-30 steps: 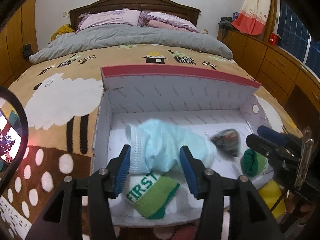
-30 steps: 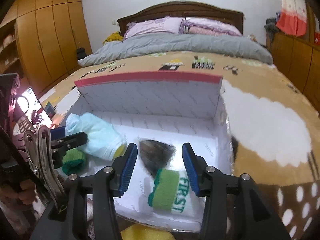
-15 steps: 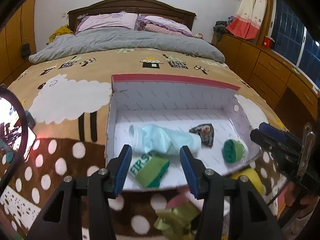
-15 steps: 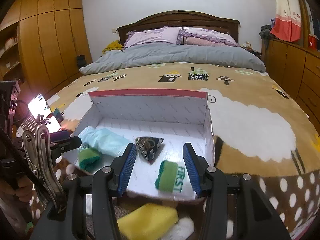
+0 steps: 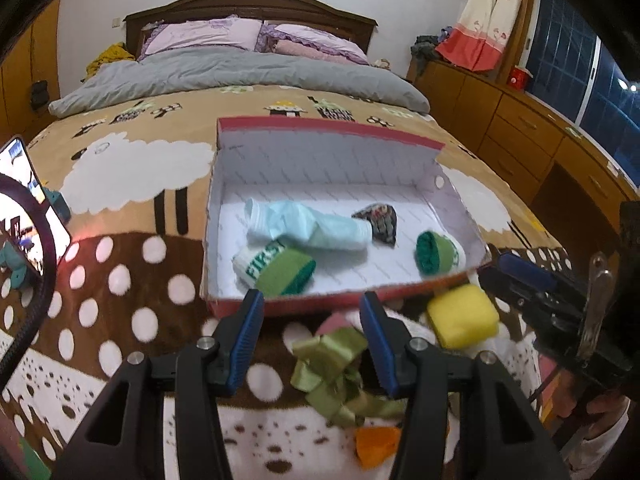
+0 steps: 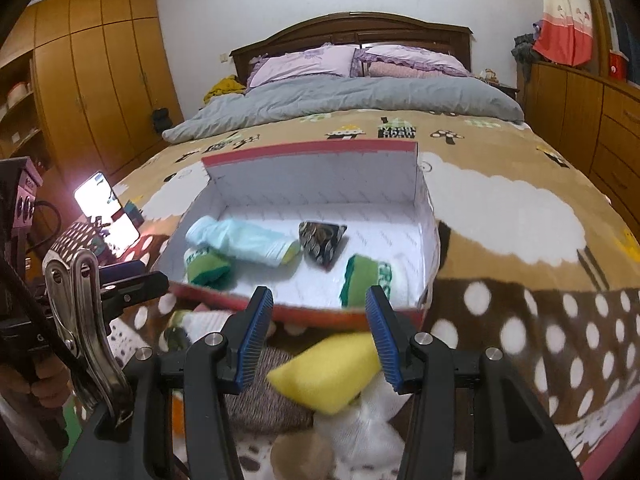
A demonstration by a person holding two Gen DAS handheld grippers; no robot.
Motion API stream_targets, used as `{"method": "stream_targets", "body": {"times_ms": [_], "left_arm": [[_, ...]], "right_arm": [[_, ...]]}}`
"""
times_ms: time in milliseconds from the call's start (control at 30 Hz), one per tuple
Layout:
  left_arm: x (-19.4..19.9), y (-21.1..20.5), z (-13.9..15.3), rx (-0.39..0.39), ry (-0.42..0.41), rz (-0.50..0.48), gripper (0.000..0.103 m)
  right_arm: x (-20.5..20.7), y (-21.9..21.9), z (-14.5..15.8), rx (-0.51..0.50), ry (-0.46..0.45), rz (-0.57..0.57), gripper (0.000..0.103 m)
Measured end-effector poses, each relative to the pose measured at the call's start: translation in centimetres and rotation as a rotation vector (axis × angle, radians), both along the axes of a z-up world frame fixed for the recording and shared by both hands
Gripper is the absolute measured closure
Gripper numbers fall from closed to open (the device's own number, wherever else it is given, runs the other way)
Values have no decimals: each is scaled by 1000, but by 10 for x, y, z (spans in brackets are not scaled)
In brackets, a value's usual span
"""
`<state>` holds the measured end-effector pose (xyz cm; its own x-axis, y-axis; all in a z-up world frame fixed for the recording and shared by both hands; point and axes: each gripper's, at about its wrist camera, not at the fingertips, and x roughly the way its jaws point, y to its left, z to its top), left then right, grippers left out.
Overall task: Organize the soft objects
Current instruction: 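Withdraw both grippers from the shoebox toward the remaining pile, then grasp the green ribbon bow with left gripper while right grasps the yellow sponge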
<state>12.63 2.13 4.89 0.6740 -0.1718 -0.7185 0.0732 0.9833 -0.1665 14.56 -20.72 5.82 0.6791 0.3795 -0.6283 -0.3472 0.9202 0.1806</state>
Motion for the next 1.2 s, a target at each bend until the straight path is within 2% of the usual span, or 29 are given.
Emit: {"method": "stream_targets", "body": {"times_ms": [467,733,1000,1067,1133,1200], "left_arm": [[-21,5,-31,-11,74,6,51],[-21,-3,-48,-28,114,-7,51],[-14,-9,-61,-58,137,-24,51],[-14,-9,-63,-72,135,-30,55],[-14,-9,-63,-84,134,-42,65],[-14,-11,-63,-93,127,-67,70]], "right_arm": [[-16,-5,-19,-3,73,-36,53],[-17,-6,-30,-9,100,-43,53],[-13,-9,-36,41,118,-37,53],[-12,-9,-37,47,122,-39,53],[-11,-10,-39,49,124,-40,53],[-10,-10,-41,42,124,-42,53]]}}
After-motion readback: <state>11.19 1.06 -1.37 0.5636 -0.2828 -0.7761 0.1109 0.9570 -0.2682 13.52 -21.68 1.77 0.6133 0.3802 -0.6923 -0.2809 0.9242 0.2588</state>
